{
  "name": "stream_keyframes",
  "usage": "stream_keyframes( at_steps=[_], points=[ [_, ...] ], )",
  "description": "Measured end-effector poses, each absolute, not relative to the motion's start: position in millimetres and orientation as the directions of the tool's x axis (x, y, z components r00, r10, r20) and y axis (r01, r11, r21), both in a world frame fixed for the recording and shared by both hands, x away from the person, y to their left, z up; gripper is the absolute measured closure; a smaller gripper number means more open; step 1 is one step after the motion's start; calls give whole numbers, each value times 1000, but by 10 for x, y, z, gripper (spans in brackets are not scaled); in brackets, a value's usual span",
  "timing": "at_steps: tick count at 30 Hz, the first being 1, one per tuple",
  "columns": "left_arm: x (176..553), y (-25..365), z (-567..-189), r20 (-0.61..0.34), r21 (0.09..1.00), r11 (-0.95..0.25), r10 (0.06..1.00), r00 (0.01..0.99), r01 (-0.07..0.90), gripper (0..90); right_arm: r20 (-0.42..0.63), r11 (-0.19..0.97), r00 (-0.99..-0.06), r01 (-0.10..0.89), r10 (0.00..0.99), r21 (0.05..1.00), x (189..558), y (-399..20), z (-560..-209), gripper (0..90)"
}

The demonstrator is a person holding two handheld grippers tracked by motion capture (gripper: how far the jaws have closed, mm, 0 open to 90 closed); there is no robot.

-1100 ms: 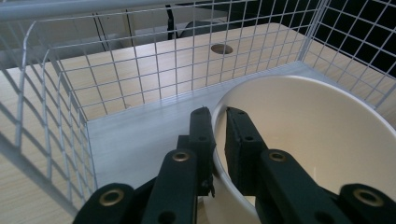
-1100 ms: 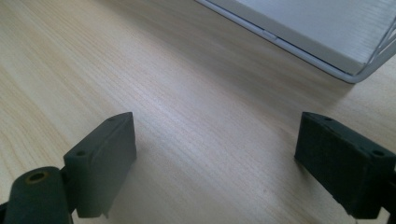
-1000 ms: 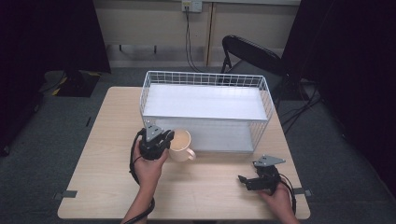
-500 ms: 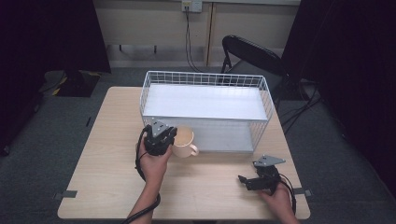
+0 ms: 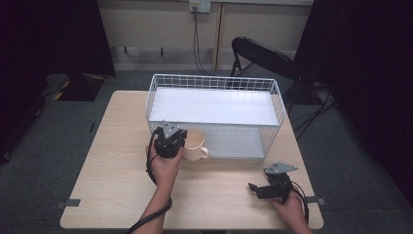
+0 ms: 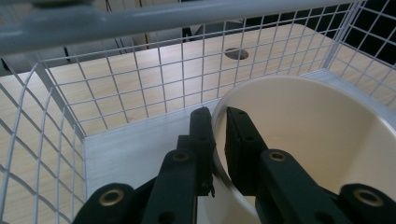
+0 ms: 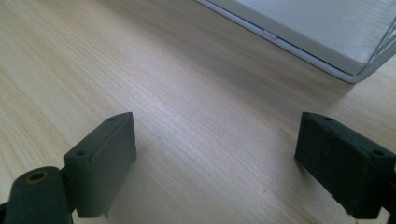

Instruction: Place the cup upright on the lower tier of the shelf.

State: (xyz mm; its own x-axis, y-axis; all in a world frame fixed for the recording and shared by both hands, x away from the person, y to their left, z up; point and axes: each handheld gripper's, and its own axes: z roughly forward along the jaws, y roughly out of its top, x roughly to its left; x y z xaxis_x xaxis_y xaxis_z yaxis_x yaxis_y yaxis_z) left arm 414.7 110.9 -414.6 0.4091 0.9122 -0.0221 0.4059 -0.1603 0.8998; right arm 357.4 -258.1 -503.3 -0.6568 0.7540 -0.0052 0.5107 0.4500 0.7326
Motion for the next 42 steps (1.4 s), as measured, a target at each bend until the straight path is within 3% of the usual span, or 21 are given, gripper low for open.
stream_keyframes(
  at_steps=[42],
  points=[
    [4342, 998, -4312, 20, 889, -159, 950, 311, 430, 806, -5, 450, -657, 511, 754, 733, 3574, -2581, -5033, 118]
  ],
)
